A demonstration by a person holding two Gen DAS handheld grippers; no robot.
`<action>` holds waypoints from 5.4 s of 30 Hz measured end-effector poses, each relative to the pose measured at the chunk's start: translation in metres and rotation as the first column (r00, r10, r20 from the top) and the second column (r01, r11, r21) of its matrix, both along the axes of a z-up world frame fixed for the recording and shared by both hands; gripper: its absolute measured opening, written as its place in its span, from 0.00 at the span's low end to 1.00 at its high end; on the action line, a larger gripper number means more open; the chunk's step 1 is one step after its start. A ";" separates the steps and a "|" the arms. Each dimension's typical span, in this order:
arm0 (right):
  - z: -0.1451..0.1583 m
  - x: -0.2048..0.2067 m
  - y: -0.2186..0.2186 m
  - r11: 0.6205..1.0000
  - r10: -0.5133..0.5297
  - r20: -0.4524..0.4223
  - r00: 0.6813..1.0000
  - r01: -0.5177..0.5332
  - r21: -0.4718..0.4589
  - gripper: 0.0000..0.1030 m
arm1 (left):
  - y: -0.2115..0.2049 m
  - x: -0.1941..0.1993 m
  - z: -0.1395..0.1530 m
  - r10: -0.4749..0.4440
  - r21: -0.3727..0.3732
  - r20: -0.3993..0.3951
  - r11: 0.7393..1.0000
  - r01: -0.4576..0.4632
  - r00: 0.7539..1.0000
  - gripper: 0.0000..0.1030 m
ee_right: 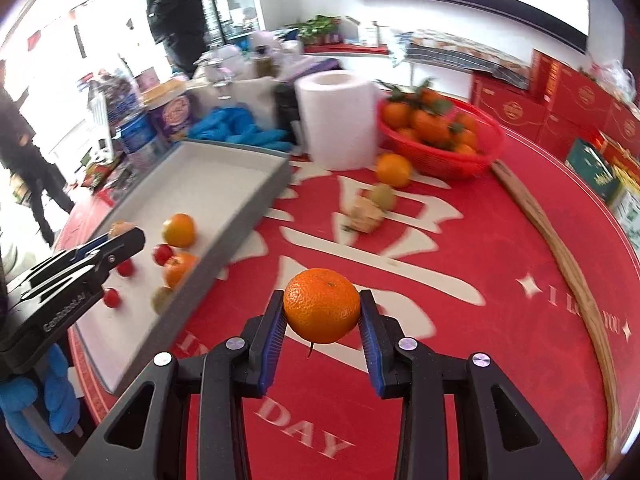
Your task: Organize fruits
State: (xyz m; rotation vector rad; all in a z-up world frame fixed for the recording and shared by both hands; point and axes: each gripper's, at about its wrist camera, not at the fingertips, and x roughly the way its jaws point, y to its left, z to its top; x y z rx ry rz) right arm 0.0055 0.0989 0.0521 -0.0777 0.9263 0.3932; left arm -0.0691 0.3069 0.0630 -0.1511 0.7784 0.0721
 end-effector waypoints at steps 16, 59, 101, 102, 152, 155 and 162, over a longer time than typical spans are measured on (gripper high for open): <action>-0.007 0.036 0.085 0.991 0.137 -0.060 0.989 -0.136 0.020 0.36 | 0.036 0.012 -0.025 0.073 0.008 -0.060 0.997 -0.073 0.995 0.25; 0.000 0.045 -0.051 0.988 -0.155 -0.020 0.988 0.155 0.019 1.00 | -0.037 0.007 0.029 -0.128 0.039 -0.011 0.991 0.128 0.992 0.79; -0.042 0.058 -0.107 0.979 -0.202 -0.059 0.978 0.203 0.004 1.00 | -0.132 0.055 -0.045 -0.169 0.071 -0.168 0.981 0.183 0.971 0.25; -0.040 0.066 -0.098 0.982 -0.187 -0.050 0.981 0.188 0.007 1.00 | -0.134 0.055 -0.046 -0.165 0.066 -0.169 0.982 0.179 0.972 0.25; -0.049 0.007 -0.113 0.963 -0.234 0.050 0.971 0.238 -0.127 0.73 | -0.142 0.046 -0.058 -0.188 0.125 -0.137 0.971 0.206 0.972 0.80; -0.049 0.006 -0.110 0.959 -0.235 0.078 0.969 0.244 -0.143 0.82 | -0.147 0.049 -0.058 -0.218 0.122 -0.140 0.964 0.236 0.966 0.85; -0.057 0.019 -0.122 0.951 -0.289 0.006 0.957 0.287 -0.114 1.00 | -0.150 0.055 -0.061 -0.209 0.130 -0.157 0.964 0.230 0.965 0.96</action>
